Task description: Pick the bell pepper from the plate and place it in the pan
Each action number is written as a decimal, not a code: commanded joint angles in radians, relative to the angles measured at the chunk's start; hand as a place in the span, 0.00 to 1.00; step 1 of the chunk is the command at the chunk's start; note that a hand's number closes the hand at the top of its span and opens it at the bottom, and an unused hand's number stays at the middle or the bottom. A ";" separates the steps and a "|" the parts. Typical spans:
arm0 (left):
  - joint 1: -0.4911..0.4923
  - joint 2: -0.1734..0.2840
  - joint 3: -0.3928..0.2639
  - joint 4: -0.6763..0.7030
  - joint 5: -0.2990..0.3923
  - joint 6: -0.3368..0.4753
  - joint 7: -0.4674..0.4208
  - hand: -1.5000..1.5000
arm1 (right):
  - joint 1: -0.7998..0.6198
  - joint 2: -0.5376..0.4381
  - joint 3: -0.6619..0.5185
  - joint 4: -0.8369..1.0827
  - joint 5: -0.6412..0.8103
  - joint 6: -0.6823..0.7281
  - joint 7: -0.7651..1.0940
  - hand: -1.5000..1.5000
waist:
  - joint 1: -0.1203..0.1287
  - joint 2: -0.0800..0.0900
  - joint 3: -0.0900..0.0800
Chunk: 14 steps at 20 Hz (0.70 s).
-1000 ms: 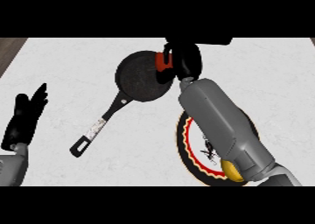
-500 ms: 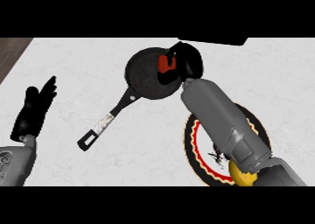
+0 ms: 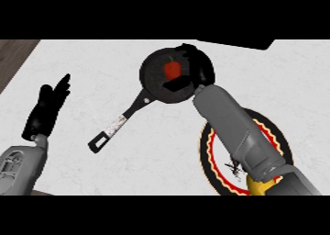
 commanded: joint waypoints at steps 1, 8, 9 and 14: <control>0.001 -0.001 0.001 0.016 -0.008 0.004 -0.022 0.50 | 0.010 0.000 -0.013 0.013 -0.062 -0.034 -0.095 0.00 | 0.004 0.003 0.000; 0.002 -0.019 -0.018 0.002 -0.014 0.005 -0.008 0.50 | -0.011 0.000 -0.069 -0.018 -0.185 -0.170 -0.205 0.00 | 0.015 -0.006 0.001; -0.019 -0.005 -0.005 0.017 -0.009 -0.004 -0.002 0.50 | -0.016 0.000 -0.082 -0.012 -0.196 -0.174 -0.230 0.00 | -0.007 -0.004 0.001; 0.019 -0.012 0.010 0.048 -0.015 0.017 -0.033 0.50 | -0.025 0.000 -0.126 0.007 -0.289 -0.240 -0.282 0.00 | -0.036 -0.015 -0.001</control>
